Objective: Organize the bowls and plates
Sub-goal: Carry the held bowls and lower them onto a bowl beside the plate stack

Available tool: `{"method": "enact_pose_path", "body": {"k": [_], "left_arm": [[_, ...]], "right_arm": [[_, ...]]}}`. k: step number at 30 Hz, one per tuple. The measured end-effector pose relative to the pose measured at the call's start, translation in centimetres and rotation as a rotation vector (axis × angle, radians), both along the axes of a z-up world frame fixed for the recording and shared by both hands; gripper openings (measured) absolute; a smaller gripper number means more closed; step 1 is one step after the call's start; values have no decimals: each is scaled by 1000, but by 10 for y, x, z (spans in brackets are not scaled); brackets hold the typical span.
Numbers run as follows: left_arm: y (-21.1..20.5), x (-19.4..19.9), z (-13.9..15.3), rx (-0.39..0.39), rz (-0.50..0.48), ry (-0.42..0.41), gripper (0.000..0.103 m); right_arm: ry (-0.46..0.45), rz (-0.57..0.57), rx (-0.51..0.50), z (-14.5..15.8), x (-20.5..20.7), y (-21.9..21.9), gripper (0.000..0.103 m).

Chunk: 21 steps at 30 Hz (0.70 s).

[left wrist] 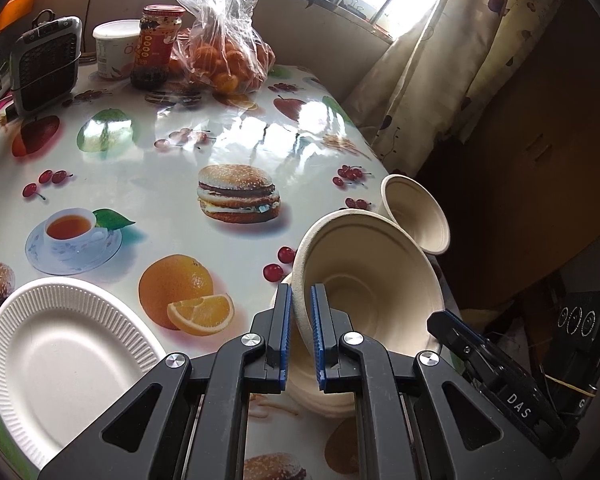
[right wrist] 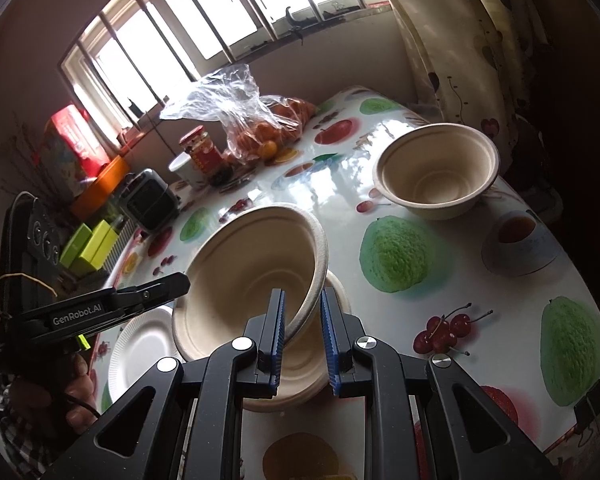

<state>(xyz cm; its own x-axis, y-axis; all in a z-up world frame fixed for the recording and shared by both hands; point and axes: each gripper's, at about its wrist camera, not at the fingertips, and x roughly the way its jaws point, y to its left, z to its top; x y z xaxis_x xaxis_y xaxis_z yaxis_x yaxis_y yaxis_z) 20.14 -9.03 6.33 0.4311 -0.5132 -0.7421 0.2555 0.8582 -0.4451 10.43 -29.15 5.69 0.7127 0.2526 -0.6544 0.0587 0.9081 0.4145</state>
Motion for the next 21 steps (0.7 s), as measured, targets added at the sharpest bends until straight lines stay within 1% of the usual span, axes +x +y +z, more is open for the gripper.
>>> {"method": "enact_pose_path", "body": {"k": [21], "left_arm": [[2,-13,-18,24,-2,39,10]], "right_arm": [[47,0,-24,-20,-9,5,18]]}}
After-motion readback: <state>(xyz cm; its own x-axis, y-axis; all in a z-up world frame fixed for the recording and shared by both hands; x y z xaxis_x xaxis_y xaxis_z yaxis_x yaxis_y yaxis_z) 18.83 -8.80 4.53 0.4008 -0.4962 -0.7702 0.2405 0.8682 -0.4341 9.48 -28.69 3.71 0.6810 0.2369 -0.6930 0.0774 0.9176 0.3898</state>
